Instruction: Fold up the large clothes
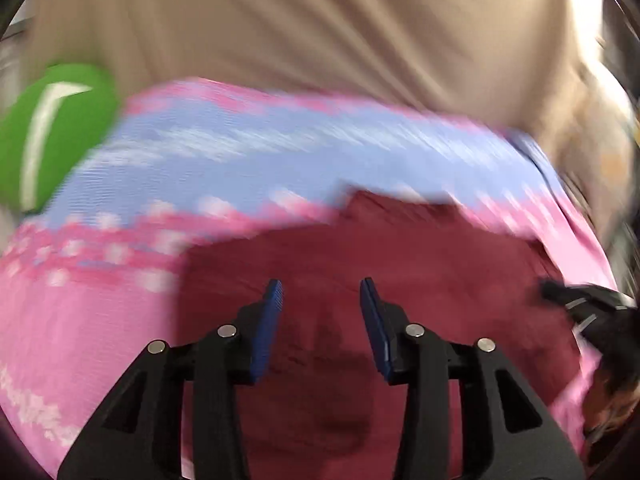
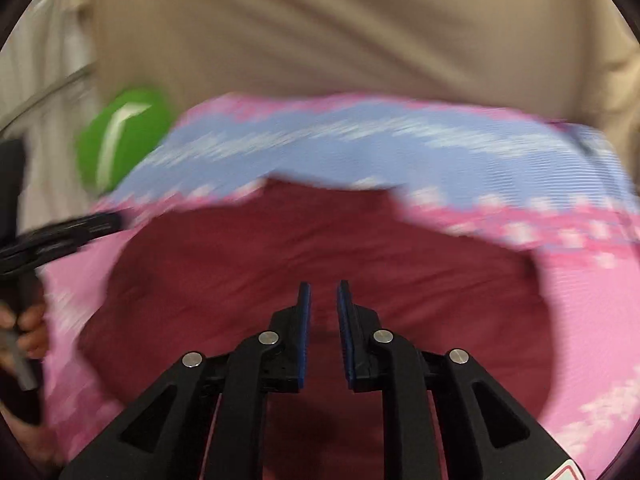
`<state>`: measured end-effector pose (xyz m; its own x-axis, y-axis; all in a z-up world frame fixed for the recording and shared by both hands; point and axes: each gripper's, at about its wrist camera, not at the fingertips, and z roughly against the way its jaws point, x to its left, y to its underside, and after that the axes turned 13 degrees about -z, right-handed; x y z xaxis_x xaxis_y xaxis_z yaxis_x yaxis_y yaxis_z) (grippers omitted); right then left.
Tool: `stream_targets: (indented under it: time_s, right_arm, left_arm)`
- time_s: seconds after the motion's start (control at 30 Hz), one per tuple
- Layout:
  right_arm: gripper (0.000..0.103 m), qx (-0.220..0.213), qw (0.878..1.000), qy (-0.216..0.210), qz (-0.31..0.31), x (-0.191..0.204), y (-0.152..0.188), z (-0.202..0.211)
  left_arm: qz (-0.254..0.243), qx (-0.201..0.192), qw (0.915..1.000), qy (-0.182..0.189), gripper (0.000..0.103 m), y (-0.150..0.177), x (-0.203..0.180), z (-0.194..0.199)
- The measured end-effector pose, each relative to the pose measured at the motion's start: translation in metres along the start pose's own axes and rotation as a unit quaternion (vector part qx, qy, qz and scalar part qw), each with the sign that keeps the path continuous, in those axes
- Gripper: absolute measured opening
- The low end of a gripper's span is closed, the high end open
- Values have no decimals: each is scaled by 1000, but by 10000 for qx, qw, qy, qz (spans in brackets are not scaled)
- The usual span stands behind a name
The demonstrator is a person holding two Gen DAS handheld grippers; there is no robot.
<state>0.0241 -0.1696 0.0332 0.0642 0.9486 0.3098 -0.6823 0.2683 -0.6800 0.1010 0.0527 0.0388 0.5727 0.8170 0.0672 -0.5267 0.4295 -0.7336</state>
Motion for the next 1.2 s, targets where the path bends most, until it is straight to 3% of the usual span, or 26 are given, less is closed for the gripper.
stream_targets:
  time_s: [0.07, 0.17, 0.27, 0.33, 0.37, 0.4, 0.5, 0.53, 0.57, 0.63, 0.73, 0.8, 0.83, 0.87, 0.9, 1.03, 1.2]
  right_arm:
    - [15, 483, 9974, -379, 374, 35, 32, -15]
    - [15, 450, 9952, 58, 864, 43, 67, -19]
    - [14, 399, 9966, 538, 485, -5, 79, -4]
    - [10, 343, 9955, 872, -161, -60, 83, 18]
    - [1, 308, 9933, 1022, -437, -83, 86, 27]
    - [1, 293, 9910, 1089, -716, -103, 90, 37]
    - [2, 105, 9726, 1943, -1270, -156, 100, 60]
    - [22, 108, 9671, 2155, -1348, -164, 102, 65]
    - [29, 39, 9603, 2361, -1488, -172, 103, 72]
    - [29, -119, 9540, 2567, -1546, -177, 94, 80]
    - [32, -616, 9605, 2191, -1601, -168, 63, 95]
    - [46, -832, 9682, 1716, -1616, -163, 33, 96]
    - [57, -894, 9692, 1643, -1604, -162, 23, 94]
    - [61, -950, 9703, 1590, -1557, -161, 7, 85]
    - [65, -944, 9713, 1569, -1517, -162, -5, 74]
    - [66, -575, 9725, 1548, -1642, -170, -47, 17]
    - [66, -262, 9639, 1937, -1810, -182, -58, -34]
  left_arm:
    - [-256, 305, 9987, 325, 40, 15, -32, -18]
    - [-380, 661, 9970, 104, 39, 47, -43, -36]
    - [-101, 750, 9971, -100, 39, 75, -19, -30]
    - [86, 793, 9963, -326, 39, 90, -3, -20]
    - [211, 860, 9944, -570, 39, 100, 9, -16]
    - [283, 889, 9927, -765, 39, 109, 19, -12]
    - [471, 1020, 9845, -1347, 39, 127, 44, -6]
    - [576, 1056, 9815, -1491, 43, 130, 52, -4]
    - [699, 1047, 9814, -1452, 43, 129, 57, -2]
    - [879, 956, 9827, -1318, 41, 122, 61, 6]
    - [887, 548, 9870, -1227, 44, 95, 61, 22]
    - [920, 282, 9881, -1203, 57, 67, 63, 24]
    - [980, 183, 9880, -1181, 66, 57, 66, 25]
    - [1057, 42, 9883, -1097, 70, 45, 68, 21]
    - [1121, -35, 9882, -1042, 72, 36, 73, 16]
    - [1364, 58, 9847, -1079, 75, 9, 80, -13]
    - [1103, 192, 9864, -1200, 75, -5, 66, -40]
